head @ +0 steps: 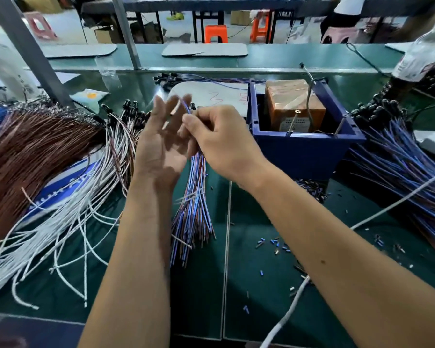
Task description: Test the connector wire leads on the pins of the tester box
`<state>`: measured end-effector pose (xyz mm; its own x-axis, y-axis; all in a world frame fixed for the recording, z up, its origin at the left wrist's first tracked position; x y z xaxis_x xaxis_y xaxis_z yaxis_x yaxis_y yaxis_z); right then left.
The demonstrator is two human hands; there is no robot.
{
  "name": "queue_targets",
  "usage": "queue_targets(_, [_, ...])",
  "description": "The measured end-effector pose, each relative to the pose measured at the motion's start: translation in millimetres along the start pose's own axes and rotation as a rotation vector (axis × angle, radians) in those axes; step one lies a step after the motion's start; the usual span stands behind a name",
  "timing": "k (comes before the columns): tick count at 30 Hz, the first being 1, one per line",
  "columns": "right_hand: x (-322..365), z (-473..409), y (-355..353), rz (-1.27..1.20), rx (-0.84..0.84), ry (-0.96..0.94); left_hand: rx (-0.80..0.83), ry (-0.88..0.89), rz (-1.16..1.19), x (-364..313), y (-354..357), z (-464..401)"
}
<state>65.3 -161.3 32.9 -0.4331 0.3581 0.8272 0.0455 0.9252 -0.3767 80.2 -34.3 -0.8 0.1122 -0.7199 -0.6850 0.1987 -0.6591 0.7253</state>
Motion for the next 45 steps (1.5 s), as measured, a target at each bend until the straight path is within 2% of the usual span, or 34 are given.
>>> queue_targets(4, [27,-6,-17,0.091,-0.133,-0.204,0.325,-0.040,0.018,-3,9,10])
queue_targets(6, [36,-9,-26,0.086,-0.214,-0.286,0.438,-0.016,0.004,-1,10,12])
queue_targets(8, [41,-11,-32,0.156,-0.225,-0.340,0.516,-0.026,0.068,1,12,15])
queue_targets(10, [39,-10,-34,0.338,-0.123,-0.340,0.499,-0.064,0.207,3,14,16])
queue_targets(12, [33,-5,-37,0.441,-0.032,-0.307,0.393,-0.051,0.254,6,15,12])
queue_targets(14, [26,0,-41,0.432,-0.008,-0.278,0.327,-0.012,0.224,7,15,8])
queue_targets(16, [20,2,-47,0.382,-0.010,-0.247,0.331,0.001,0.261,8,14,4])
queue_targets(23, [-1,20,-98,0.146,0.103,-0.175,0.274,-0.062,0.621,-6,4,4])
queue_targets(27, [-28,33,-137,0.255,0.144,-0.194,0.256,-0.093,0.634,-10,0,3])
queue_targets(29, [-50,39,-150,0.389,0.129,-0.188,0.232,-0.038,0.464,-8,0,2])
queue_targets(32, [-81,52,-158,0.547,0.076,-0.163,0.258,0.139,-0.139,5,15,10])
queue_targets(34, [-94,63,-152,0.543,0.040,-0.192,0.311,0.246,-0.520,29,33,21])
queue_targets(35, [-99,69,-148,0.517,0.024,-0.227,0.325,0.355,-0.706,45,41,28])
queue_targets(37, [-103,75,-140,0.458,-0.020,-0.308,0.329,0.681,-1.031,70,52,40])
queue_targets(38, [-103,76,-136,0.431,-0.051,-0.339,0.322,0.822,-1.137,78,54,45])
queue_targets(40, [-103,77,-132,0.375,-0.118,-0.370,0.357,0.967,-1.223,88,55,50])
queue_targets(42, [-104,76,-131,0.316,-0.174,-0.369,0.464,0.964,-1.297,94,56,54])
queue_targets(45, [-110,77,-134,0.259,-0.229,-0.307,0.617,0.837,-1.408,105,58,56])
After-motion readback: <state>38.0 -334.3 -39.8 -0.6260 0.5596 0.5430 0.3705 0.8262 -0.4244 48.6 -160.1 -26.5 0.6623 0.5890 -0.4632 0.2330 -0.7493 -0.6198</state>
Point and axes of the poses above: each hand's wrist, its own z-axis away from the middle knuckle, its own y-axis out of the palm, x = y × z, the point moved 1 cm from there along -z, towards the middle knuckle, and after that the axes turned 9 degrees about -x, right-handed, at the moved point
